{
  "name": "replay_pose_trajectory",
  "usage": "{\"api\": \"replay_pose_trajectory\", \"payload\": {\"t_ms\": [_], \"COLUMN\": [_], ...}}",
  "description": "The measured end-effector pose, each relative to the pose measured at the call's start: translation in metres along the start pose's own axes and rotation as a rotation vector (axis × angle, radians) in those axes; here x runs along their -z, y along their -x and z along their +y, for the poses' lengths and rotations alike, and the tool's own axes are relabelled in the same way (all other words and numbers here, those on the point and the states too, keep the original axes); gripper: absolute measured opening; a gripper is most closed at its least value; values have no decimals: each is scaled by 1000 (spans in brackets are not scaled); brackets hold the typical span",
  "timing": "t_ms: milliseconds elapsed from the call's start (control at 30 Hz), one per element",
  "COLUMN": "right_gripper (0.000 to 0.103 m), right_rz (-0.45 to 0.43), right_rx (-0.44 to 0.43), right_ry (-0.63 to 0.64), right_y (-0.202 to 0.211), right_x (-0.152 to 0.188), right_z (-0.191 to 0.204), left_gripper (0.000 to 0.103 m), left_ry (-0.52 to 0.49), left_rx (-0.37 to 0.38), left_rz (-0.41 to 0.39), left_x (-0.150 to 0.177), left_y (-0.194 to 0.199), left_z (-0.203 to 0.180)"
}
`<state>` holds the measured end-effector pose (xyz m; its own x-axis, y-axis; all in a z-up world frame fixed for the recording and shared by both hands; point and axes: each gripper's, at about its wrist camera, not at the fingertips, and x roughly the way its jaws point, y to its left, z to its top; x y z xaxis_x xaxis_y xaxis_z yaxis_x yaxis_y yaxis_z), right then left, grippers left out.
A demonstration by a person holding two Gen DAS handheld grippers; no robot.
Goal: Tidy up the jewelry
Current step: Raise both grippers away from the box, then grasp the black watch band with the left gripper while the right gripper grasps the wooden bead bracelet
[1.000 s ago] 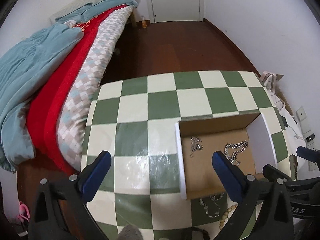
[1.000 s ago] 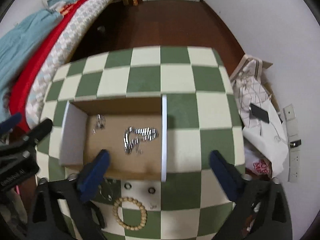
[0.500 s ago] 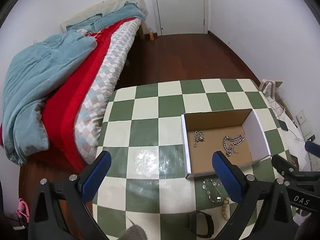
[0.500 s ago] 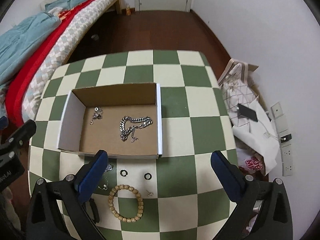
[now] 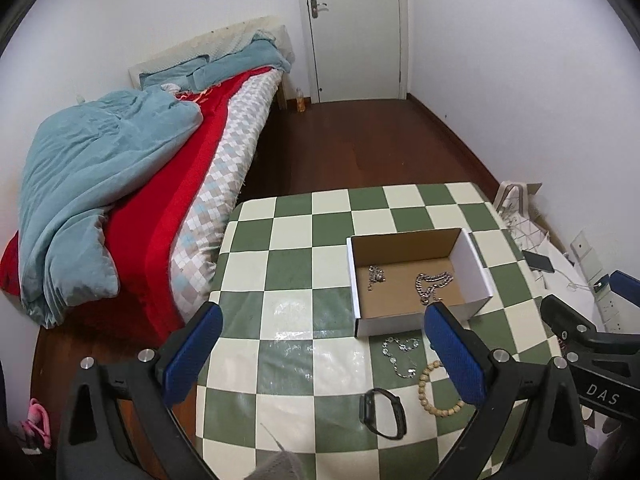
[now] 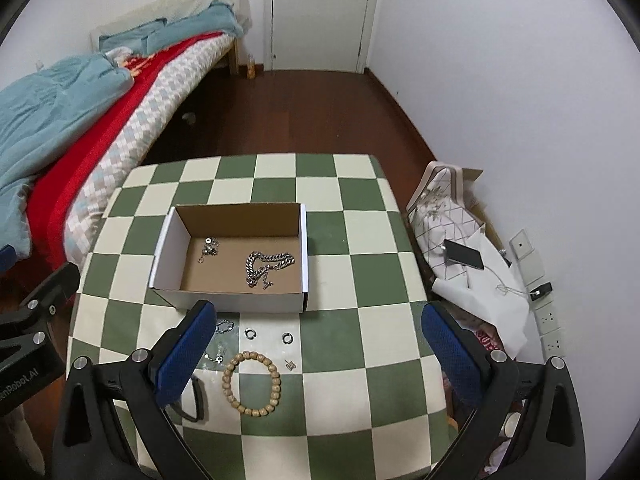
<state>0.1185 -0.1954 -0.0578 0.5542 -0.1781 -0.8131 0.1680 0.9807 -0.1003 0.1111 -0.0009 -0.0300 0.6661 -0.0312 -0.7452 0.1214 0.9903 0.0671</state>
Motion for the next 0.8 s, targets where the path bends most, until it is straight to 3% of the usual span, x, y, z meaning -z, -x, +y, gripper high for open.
{"api": "replay_pose_trajectory", "payload": {"t_ms": [300, 500, 633, 733, 800], "right_gripper": [103, 103, 103, 103, 94], "right_rz": [-76, -105, -49, 50, 100], "right_rx": [-5, -42, -91, -125, -134], "right_ry": [-19, -38, -72, -125, -143], "right_y": [46, 55, 34, -2, -25], "right_x": [15, 25, 44, 70, 86], "right_z": [-6, -6, -9, -14, -14], "left_gripper": [103, 103, 103, 103, 102], "left_ry": [2, 4, 5, 2, -3], "left_rx": [0, -84, -163, -152, -130], "left_rz": [-45, -39, 52, 161, 218], "left_x": [13, 28, 56, 80, 93], "left_y": [30, 24, -10, -44, -63], "left_z": [-1, 7, 17, 18, 13]}}
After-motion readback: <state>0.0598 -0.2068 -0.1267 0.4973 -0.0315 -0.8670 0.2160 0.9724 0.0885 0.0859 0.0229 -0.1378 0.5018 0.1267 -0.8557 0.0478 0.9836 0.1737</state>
